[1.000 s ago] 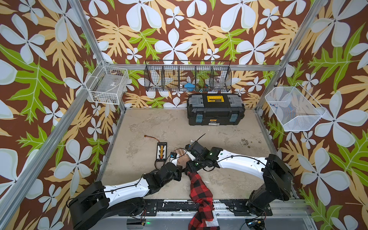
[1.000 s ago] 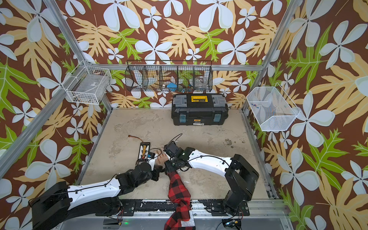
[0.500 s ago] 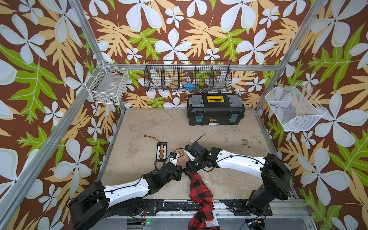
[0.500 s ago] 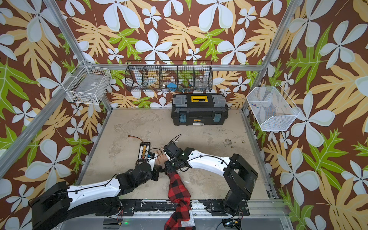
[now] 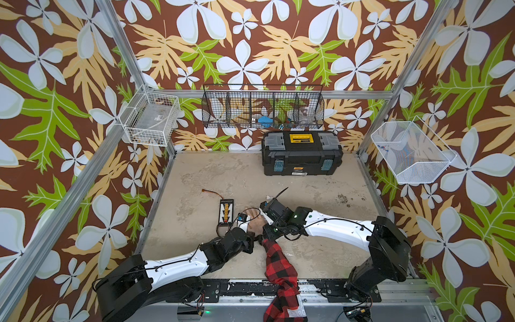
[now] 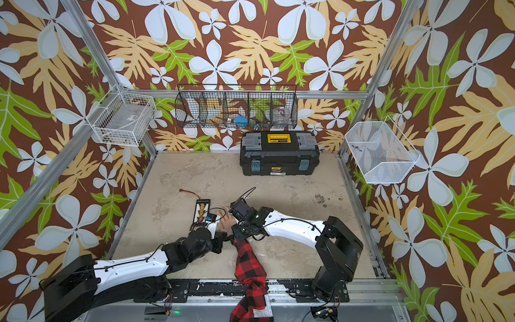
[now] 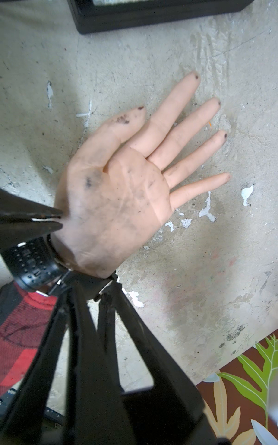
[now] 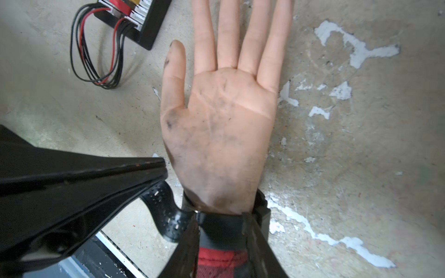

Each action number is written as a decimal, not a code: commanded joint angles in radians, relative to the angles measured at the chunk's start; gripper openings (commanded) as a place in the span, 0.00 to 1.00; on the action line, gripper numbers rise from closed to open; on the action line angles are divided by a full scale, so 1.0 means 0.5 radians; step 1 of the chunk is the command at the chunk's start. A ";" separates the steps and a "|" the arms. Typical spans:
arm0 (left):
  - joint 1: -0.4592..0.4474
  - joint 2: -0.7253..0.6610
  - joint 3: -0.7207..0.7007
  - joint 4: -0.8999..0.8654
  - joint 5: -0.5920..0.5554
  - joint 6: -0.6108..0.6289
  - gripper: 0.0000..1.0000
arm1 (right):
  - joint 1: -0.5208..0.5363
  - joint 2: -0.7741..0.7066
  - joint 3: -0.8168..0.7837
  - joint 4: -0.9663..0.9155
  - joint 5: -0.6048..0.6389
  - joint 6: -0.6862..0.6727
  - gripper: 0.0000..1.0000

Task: Take off the watch
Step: Untie the watch from the hand.

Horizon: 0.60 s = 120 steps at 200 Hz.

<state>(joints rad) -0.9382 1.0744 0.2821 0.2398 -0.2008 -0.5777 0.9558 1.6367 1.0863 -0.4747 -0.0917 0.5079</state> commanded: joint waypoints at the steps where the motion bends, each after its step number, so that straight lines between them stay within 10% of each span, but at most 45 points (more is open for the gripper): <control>1: 0.002 -0.006 -0.001 -0.007 0.015 -0.004 0.00 | 0.000 -0.015 0.003 -0.057 0.100 -0.031 0.32; 120: 0.004 -0.051 0.125 -0.089 0.009 0.026 0.08 | -0.018 -0.095 0.021 -0.078 0.133 -0.043 0.31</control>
<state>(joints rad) -0.9379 1.0611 0.3050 0.2157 -0.2024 -0.5777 0.9546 1.6169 1.0889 -0.5007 -0.0448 0.4927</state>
